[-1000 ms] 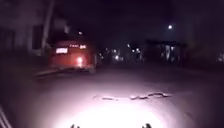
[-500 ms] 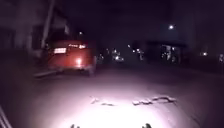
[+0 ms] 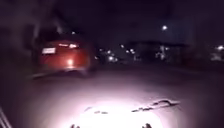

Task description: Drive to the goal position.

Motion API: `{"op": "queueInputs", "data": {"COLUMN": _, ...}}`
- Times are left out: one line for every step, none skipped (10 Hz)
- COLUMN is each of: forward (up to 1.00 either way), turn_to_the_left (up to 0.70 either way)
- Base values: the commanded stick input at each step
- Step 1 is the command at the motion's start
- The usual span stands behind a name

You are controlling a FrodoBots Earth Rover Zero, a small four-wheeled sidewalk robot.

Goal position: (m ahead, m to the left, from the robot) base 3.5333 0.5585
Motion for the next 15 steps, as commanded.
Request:
{"op": "queueInputs", "data": {"forward": 0.50, "turn_to_the_left": -0.19}}
{"op": "queueInputs", "data": {"forward": 0.50, "turn_to_the_left": -0.11}}
{"op": "queueInputs", "data": {"forward": 0.50, "turn_to_the_left": -0.02}}
{"op": "queueInputs", "data": {"forward": 0.50, "turn_to_the_left": 0.00}}
{"op": "queueInputs", "data": {"forward": 0.50, "turn_to_the_left": 0.00}}
{"op": "queueInputs", "data": {"forward": 0.50, "turn_to_the_left": 0.00}}
{"op": "queueInputs", "data": {"forward": 0.50, "turn_to_the_left": 0.00}}
{"op": "queueInputs", "data": {"forward": 0.50, "turn_to_the_left": 0.00}}
{"op": "queueInputs", "data": {"forward": 0.50, "turn_to_the_left": 0.00}}
{"op": "queueInputs", "data": {"forward": 0.50, "turn_to_the_left": 0.00}}
{"op": "queueInputs", "data": {"forward": 0.50, "turn_to_the_left": 0.00}}
{"op": "queueInputs", "data": {"forward": 0.50, "turn_to_the_left": 0.00}}
{"op": "queueInputs", "data": {"forward": 0.50, "turn_to_the_left": 0.00}}
{"op": "queueInputs", "data": {"forward": 0.50, "turn_to_the_left": 0.00}}
{"op": "queueInputs", "data": {"forward": 0.50, "turn_to_the_left": 0.00}}
